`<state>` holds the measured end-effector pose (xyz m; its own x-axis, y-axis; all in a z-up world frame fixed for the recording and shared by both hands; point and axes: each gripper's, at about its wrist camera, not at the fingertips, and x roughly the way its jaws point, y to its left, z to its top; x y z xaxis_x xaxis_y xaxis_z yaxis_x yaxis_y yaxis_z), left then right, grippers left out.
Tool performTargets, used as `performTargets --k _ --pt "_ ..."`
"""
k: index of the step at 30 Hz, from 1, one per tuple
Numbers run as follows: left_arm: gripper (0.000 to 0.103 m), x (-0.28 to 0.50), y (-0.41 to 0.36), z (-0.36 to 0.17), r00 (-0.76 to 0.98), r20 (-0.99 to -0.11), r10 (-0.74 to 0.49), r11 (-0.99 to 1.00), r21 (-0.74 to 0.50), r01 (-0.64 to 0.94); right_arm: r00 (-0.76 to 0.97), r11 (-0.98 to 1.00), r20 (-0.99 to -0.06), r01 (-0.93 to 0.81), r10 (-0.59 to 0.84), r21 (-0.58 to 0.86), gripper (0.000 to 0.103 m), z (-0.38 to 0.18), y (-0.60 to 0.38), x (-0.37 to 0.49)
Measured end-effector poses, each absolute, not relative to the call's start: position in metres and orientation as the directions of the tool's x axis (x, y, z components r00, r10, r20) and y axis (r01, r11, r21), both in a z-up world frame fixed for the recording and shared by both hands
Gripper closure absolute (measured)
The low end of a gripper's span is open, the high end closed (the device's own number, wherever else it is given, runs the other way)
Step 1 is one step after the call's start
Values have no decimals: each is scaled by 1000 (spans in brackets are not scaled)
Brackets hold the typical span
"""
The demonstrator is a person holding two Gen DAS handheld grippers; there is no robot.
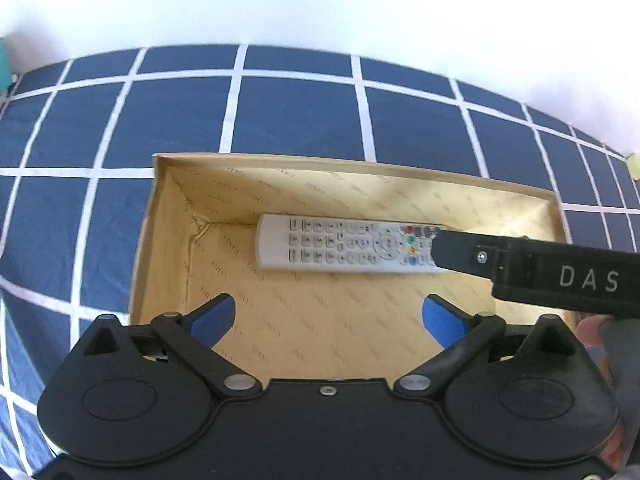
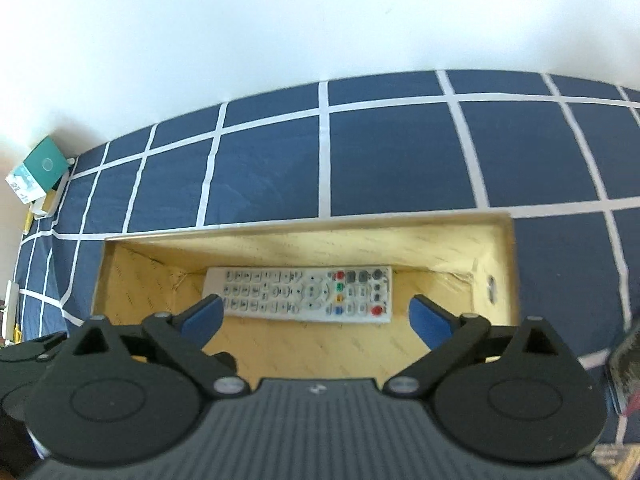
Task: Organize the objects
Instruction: 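Move the right tool back toward the white air-conditioner remote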
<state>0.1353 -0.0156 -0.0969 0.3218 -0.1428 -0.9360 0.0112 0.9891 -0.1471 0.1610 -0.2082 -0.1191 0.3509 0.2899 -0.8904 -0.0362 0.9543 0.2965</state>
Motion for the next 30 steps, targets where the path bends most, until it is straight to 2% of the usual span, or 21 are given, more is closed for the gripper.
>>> performTargets --k 15,30 --pt "0 46 -43 -41 385 -914 -129 992 -114 60 461 959 -858 50 227 280 0 -58 -258 58" --pt "0 -18 -112 -37 350 -920 -176 975 -113 192 485 943 -864 200 139 264 0 -51 -336 -32"
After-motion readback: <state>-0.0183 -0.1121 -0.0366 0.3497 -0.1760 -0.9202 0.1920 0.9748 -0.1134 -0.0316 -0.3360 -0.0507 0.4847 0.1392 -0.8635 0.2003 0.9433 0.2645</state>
